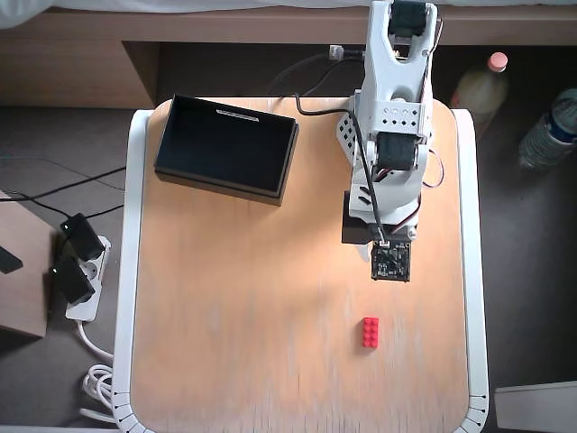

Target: Grasp a lego block and put it in the bin.

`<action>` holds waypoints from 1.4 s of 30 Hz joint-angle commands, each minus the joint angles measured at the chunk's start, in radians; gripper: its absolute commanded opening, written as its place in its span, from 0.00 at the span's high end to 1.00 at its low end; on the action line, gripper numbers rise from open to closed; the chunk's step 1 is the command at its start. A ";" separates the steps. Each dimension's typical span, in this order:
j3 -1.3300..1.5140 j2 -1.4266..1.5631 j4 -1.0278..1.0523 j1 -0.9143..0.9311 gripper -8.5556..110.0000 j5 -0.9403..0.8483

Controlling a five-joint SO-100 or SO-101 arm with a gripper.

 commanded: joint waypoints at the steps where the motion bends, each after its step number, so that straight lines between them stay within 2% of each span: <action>1: -0.241 -0.144 -0.035 -0.017 0.92 -0.006; 7: -0.414 -0.351 -0.034 -0.040 0.88 -0.100; 11: -0.489 -0.449 -0.035 -0.041 0.86 -0.095; 18: -0.592 -0.589 -0.041 -0.035 0.77 -0.135; 23: -0.609 -0.680 -0.138 0.006 0.72 -0.112; 42: -0.678 -0.945 -0.293 0.066 0.72 -0.089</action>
